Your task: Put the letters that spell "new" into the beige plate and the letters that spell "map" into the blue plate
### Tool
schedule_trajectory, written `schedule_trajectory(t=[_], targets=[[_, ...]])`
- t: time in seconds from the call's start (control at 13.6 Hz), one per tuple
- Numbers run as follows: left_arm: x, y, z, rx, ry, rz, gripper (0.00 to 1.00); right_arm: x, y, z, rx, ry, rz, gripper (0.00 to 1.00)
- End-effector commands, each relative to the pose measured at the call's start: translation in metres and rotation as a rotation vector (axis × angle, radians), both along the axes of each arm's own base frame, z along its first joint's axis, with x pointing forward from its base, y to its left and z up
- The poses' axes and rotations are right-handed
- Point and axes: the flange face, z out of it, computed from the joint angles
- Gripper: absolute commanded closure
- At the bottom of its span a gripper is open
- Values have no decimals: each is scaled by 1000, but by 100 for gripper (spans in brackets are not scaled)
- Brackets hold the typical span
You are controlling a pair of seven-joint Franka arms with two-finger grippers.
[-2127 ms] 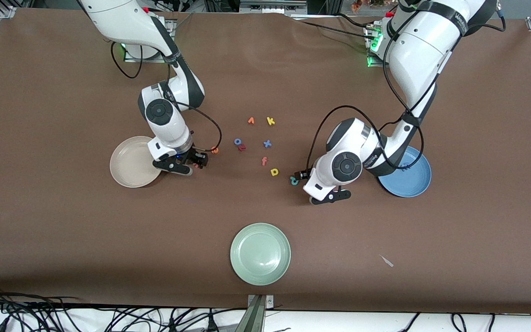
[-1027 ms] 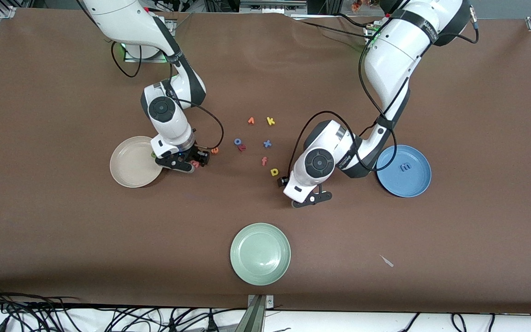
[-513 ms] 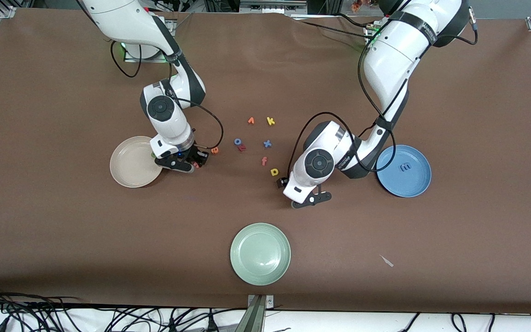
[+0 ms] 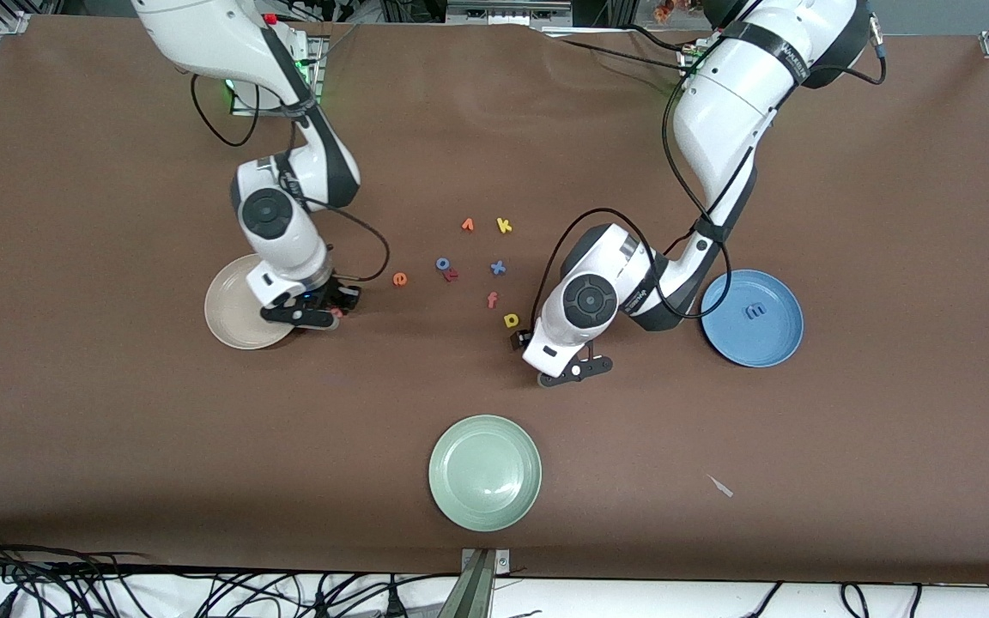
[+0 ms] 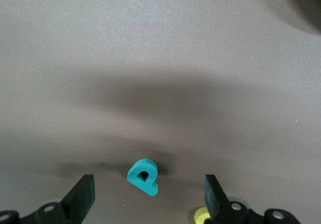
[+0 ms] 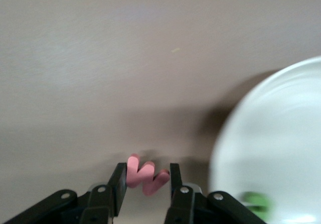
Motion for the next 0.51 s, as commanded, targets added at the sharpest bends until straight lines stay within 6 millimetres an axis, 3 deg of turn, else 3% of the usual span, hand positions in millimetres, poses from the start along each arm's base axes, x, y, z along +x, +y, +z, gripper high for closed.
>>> schedule_trajectory(t=[0.0, 0.29, 0.44], targets=[[4, -4, -3, 12, -21, -1, 4, 0, -42, 33, -5, 47, 95, 86], [5, -4, -6, 9, -27, -3, 6, -28, -120, 37, -5, 94, 184, 81], [3, -3, -9, 34, -39, -19, 11, -36, -147, 35, -4, 109, 202, 70]])
